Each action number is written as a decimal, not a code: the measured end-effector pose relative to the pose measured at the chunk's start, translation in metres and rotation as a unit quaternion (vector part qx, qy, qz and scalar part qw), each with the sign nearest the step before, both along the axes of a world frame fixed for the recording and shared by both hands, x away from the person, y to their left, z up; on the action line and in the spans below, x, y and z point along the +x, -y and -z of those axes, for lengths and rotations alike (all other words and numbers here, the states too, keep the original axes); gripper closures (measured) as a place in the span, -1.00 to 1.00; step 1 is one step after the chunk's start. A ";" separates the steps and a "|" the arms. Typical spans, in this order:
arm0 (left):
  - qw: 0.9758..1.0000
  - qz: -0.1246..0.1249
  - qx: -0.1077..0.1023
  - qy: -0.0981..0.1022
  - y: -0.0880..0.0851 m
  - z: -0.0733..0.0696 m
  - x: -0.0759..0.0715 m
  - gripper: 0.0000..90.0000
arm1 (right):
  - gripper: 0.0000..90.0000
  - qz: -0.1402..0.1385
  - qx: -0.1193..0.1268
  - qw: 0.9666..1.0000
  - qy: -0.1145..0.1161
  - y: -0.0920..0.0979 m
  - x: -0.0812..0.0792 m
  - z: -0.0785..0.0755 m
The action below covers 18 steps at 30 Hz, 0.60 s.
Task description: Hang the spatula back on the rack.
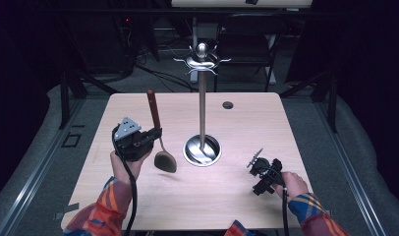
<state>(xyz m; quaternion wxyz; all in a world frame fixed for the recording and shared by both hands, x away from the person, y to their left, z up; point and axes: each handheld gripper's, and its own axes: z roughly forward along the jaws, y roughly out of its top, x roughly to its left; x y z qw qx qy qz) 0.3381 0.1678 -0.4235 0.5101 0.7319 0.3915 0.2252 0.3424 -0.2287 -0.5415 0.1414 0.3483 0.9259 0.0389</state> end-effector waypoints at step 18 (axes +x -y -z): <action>0.999 0.037 0.006 0.035 0.027 -0.022 -0.001 0.87 | -0.65 0.002 -0.004 1.000 0.000 0.004 -0.002 0.000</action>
